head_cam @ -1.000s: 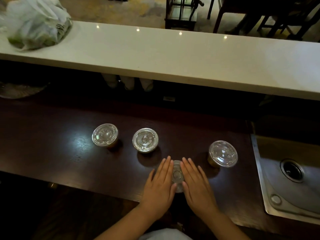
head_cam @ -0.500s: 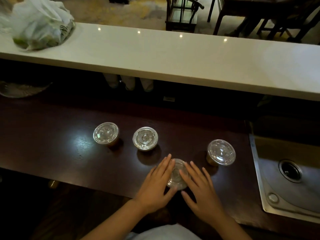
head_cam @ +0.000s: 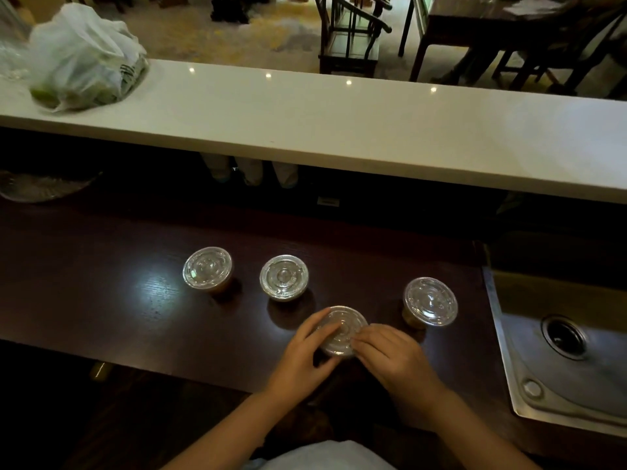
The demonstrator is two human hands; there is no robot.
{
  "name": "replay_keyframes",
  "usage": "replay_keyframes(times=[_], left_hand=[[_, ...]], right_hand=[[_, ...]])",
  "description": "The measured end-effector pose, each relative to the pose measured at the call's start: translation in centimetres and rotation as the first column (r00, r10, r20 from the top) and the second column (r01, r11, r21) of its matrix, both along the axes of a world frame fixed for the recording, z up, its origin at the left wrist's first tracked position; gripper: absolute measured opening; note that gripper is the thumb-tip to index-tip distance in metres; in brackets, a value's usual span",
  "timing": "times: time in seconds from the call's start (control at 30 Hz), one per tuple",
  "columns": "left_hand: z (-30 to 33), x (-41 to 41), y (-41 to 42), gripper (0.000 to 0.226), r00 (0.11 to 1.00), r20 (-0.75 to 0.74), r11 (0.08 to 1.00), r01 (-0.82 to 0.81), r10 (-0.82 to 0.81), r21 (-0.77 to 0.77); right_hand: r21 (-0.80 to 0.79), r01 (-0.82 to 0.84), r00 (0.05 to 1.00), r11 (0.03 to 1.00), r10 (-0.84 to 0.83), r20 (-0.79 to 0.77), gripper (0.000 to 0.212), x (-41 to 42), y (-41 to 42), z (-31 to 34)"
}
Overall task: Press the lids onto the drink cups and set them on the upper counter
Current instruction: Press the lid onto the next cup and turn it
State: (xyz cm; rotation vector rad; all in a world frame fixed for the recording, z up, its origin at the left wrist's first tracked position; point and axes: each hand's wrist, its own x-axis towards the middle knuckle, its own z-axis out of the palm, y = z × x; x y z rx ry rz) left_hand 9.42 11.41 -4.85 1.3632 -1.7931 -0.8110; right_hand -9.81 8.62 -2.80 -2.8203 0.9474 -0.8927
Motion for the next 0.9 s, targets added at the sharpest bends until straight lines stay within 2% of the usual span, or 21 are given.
replay_keyframes(times=[0.2, 0.33, 0.4, 0.43, 0.5, 0.57, 0.67, 0.8, 0.9], left_hand=[[2.4, 0.2, -0.8, 0.05, 0.994, -0.086, 0.997, -0.074, 0.073, -0.011], [4.7, 0.6, -1.7, 0.047, 0.947, -0.233, 0.971, -0.237, 0.223, -0.036], [5.9, 0.9, -2.0, 0.049, 0.93, -0.275, 0.966, -0.259, 0.242, -0.027], [6.4, 1.0, -2.0, 0.05, 0.94, -0.252, 0.969, -0.245, 0.23, -0.029], [6.9, 1.4, -1.7, 0.051, 0.966, -0.186, 0.98, -0.192, 0.179, -0.056], [7.2, 1.7, -1.1, 0.051, 0.989, -0.078, 0.985, -0.136, 0.128, -0.104], [7.3, 1.7, -0.1, 0.056, 0.995, 0.075, 0.988, -0.046, 0.058, -0.149], [7.2, 1.4, 0.2, 0.07, 0.947, 0.319, 0.967, 0.112, -0.035, -0.228], [7.4, 1.8, -0.1, 0.072, 0.905, 0.421, 0.944, 0.187, -0.059, -0.27]], right_hand=[[0.173, 0.06, 0.992, 0.983, -0.077, 0.096, 0.017, 0.5, -1.3, 2.1], [0.393, 0.134, 0.933, 0.91, -0.249, 0.259, 0.017, 1.1, -2.0, 2.8], [0.549, 0.186, 0.827, 0.815, -0.432, 0.36, 0.005, 1.5, -1.9, 2.6], [0.656, 0.187, 0.746, 0.731, -0.541, 0.389, 0.013, 1.7, -1.6, 2.4], [0.829, 0.081, 0.583, 0.554, -0.701, 0.411, 0.026, 2.2, -1.0, 2.0], [0.896, -0.077, 0.419, 0.437, -0.801, 0.427, 0.02, 2.9, -0.6, 1.9], [0.888, -0.325, 0.176, 0.325, -0.902, 0.395, 0.012, 4.0, -0.2, 2.3], [0.823, -0.519, 0.061, 0.231, -0.95, 0.305, 0.012, 5.2, 0.2, 2.5], [0.719, -0.673, 0.006, 0.172, -0.971, 0.239, 0.015, 5.7, 0.3, 2.2]])
